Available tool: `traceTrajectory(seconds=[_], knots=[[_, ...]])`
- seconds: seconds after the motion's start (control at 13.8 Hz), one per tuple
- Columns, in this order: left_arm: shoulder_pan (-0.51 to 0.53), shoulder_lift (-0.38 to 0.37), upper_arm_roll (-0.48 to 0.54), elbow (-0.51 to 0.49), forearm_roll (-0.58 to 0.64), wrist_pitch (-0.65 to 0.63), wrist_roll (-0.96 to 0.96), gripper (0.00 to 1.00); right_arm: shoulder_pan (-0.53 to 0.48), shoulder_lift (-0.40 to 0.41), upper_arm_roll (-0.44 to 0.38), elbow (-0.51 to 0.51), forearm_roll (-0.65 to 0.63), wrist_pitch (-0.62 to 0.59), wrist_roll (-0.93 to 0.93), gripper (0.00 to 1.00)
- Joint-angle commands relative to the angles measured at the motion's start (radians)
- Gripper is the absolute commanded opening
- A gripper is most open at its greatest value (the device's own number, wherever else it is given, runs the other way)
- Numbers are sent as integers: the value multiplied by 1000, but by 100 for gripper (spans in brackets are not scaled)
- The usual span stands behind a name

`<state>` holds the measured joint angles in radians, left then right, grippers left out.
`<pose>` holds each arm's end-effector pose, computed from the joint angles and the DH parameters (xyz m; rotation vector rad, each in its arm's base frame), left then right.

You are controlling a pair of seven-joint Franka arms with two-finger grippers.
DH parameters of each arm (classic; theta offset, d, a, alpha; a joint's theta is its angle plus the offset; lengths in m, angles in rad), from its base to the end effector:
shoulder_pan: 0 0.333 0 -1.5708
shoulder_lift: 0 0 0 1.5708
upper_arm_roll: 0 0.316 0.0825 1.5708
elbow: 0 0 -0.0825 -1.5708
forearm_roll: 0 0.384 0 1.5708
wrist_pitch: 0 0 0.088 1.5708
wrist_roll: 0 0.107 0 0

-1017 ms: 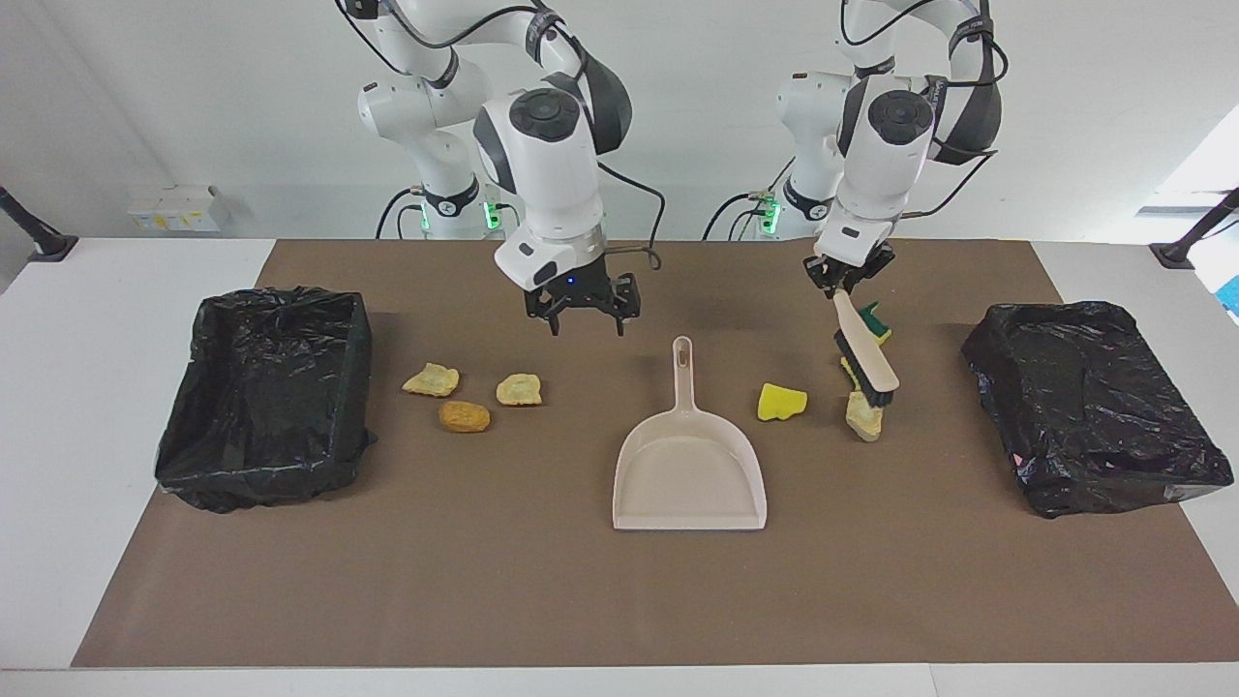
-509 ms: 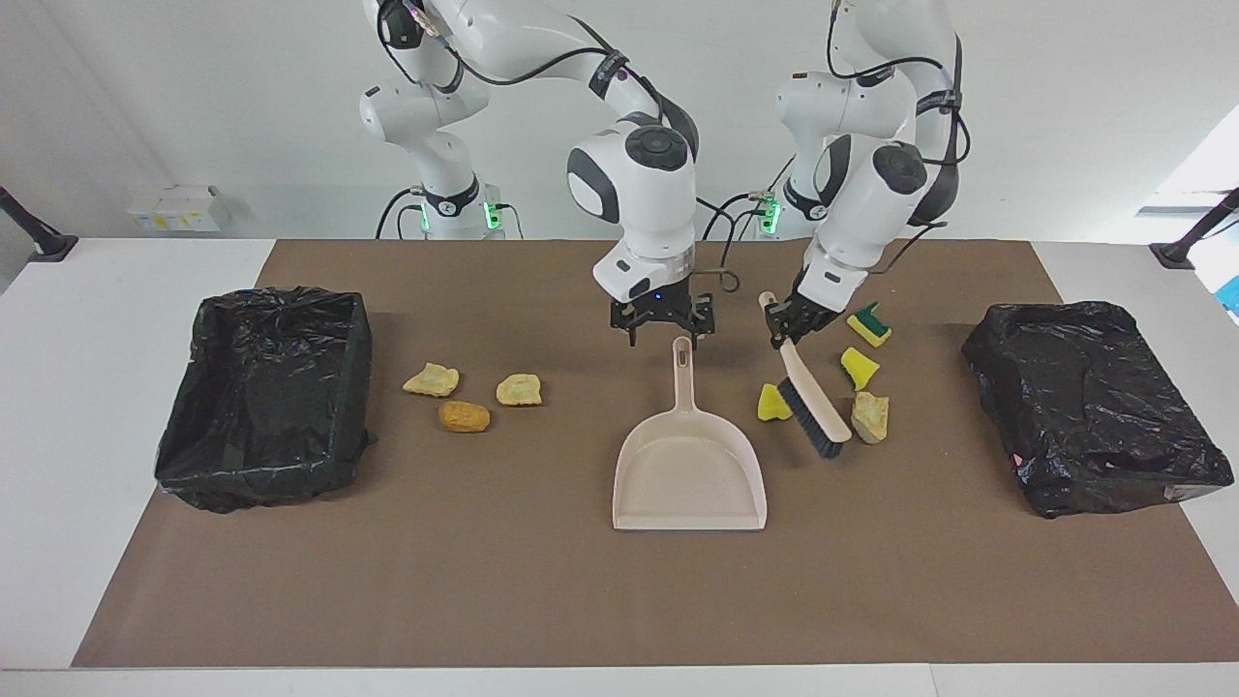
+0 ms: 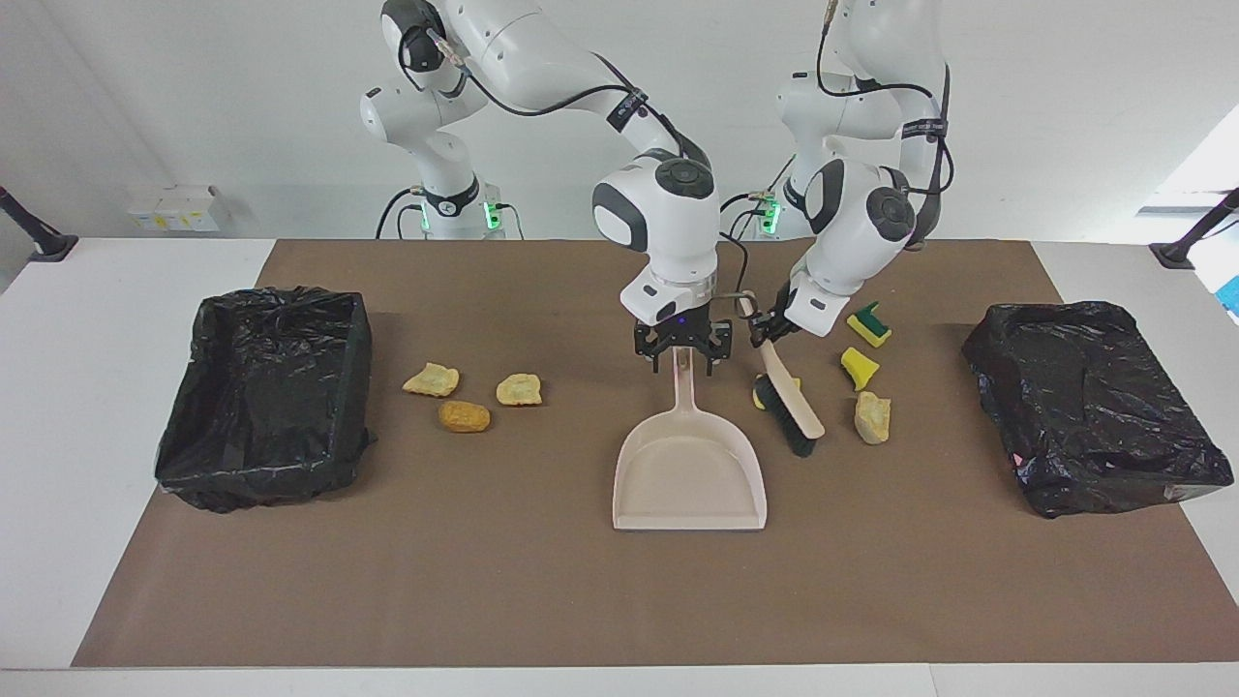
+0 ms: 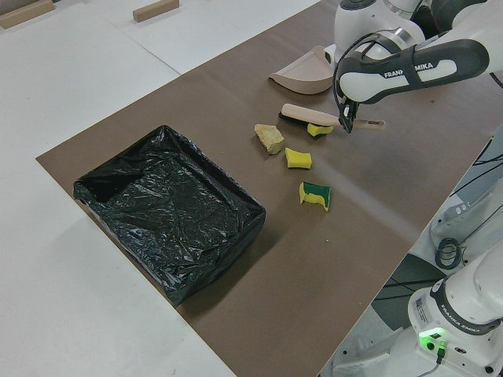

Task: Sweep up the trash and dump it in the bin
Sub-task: 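Grasp the dustpan handle with the right gripper while the left gripper lifts brush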

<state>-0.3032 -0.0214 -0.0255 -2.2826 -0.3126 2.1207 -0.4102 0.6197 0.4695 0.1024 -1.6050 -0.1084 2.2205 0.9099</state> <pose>0.4667 -0.1739 0.3532 2.9118 0.3876 -0.3274 0.5303 0.4498 0.3728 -3.0496 0.2186 -0.2073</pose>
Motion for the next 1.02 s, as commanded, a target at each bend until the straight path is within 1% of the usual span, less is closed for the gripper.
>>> traceTrajectory(seconds=[0.0, 0.07, 0.15, 0.22, 0.29, 0.36, 0.44, 0.51, 0.58, 0.65, 0.8, 0.87, 0.94], knots=[[45, -98, -1, -8, 114, -161, 4, 0, 18, 32, -1, 4, -48, 45, 7, 65], [47, -138, -1, -2, 175, -212, 16, 0, 15, 35, -1, -1, -56, 48, 1, 65], [52, -175, -1, 0, 220, -232, 27, 0, 12, 35, -1, -9, -56, 53, -12, 64], [82, -196, -1, 12, 246, -237, 37, 0, 11, 35, -1, -13, -56, 51, -32, 61], [102, -207, -1, 41, 248, -243, 53, 0, 11, 35, -1, -21, -56, 51, -54, 56], [116, -207, -1, 95, 248, -283, 63, 0, 11, 34, -1, -26, -56, 47, -69, 46], [133, -200, -1, 151, 248, -353, 64, 0, 11, 34, -3, -20, -59, 33, -75, 33], [136, -198, -1, 170, 248, -402, 65, 0, 8, 31, -3, -18, -60, 31, -78, 20], [141, -199, -1, 170, 250, -410, 65, 0, 3, 28, -3, -15, -62, 30, -80, 8], [144, -199, -1, 170, 248, -406, 65, 0, 2, 20, -6, -13, -65, 22, -97, 0], [145, -201, -1, 161, 247, -369, 77, 0, 2, -14, -13, -15, -63, -5, -141, 0], [147, -203, -1, 155, 245, -355, 118, 0, -15, -37, -13, -21, -62, -16, -179, 0], [159, -207, -1, 149, 245, -366, 148, 0, -44, -54, -6, -33, -59, -21, -268, 0]])
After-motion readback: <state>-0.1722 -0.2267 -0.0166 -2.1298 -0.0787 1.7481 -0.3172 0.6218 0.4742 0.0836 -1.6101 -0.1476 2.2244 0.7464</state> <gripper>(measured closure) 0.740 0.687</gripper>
